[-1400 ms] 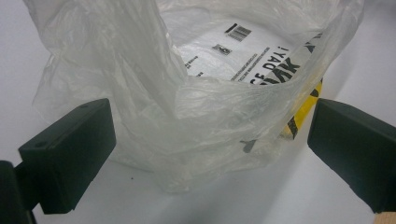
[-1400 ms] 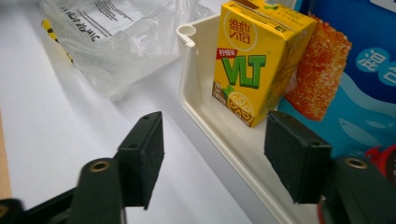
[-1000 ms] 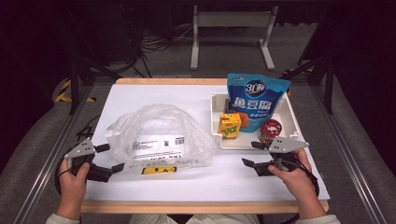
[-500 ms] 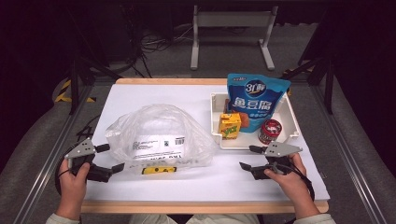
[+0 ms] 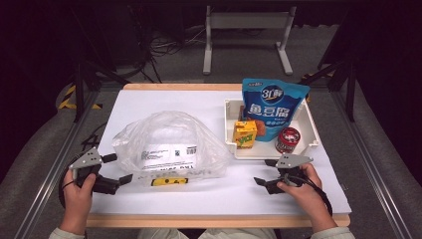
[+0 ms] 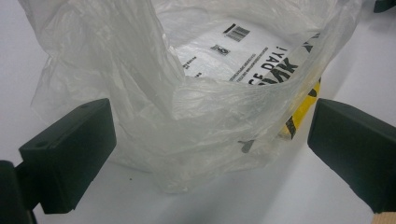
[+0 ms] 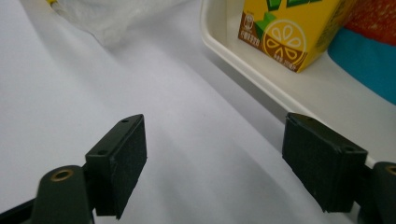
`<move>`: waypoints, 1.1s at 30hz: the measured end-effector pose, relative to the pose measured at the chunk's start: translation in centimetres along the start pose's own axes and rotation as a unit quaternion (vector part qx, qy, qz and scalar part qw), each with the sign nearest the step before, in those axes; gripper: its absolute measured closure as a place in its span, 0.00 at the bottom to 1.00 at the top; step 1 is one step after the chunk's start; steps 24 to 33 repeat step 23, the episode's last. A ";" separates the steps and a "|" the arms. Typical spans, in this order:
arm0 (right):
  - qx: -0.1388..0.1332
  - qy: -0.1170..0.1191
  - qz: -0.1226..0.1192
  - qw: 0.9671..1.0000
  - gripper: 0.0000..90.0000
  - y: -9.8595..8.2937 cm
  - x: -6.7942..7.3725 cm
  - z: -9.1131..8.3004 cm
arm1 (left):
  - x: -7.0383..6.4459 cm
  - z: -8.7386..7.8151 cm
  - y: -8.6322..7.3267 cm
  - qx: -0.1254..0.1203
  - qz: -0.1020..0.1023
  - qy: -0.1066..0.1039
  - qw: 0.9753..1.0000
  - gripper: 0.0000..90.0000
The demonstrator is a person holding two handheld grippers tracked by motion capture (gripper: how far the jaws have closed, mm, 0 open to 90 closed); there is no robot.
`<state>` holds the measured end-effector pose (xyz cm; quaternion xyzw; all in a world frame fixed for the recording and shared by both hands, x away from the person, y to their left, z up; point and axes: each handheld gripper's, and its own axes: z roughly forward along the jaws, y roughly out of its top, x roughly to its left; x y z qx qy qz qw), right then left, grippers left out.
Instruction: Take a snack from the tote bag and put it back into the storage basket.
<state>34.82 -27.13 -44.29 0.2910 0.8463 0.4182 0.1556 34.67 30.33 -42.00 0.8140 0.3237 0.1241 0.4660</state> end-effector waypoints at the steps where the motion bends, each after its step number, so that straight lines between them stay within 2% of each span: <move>1: 0.006 -0.003 -0.001 1.000 0.25 0.0 0.0 0.1 | 0.0 0.0 0.0 -0.001 -0.002 0.000 1.000 0.02; 10: 0.056 -0.002 0.010 0.998 0.22 0.0 0.0 0.8 | 0.0 0.0 0.0 0.000 -0.002 -0.001 1.000 0.02; 12: 0.057 -0.004 0.005 0.998 0.22 0.0 0.0 0.8 | 0.0 0.0 -0.1 0.001 -0.004 -0.001 1.000 0.02; 18: 0.054 -0.007 0.012 0.998 0.22 0.1 -0.2 0.7 | 0.0 0.0 -0.1 -0.001 -0.007 -0.002 1.000 0.02; 21: 0.053 -0.008 0.010 0.998 0.22 0.1 -0.1 0.6 | 0.0 0.0 0.0 -0.002 -0.001 -0.002 1.000 0.02; 33: 0.053 -0.011 0.008 0.999 0.22 0.1 -0.1 0.6 | 0.0 0.0 0.1 -0.001 -0.001 -0.001 1.000 0.02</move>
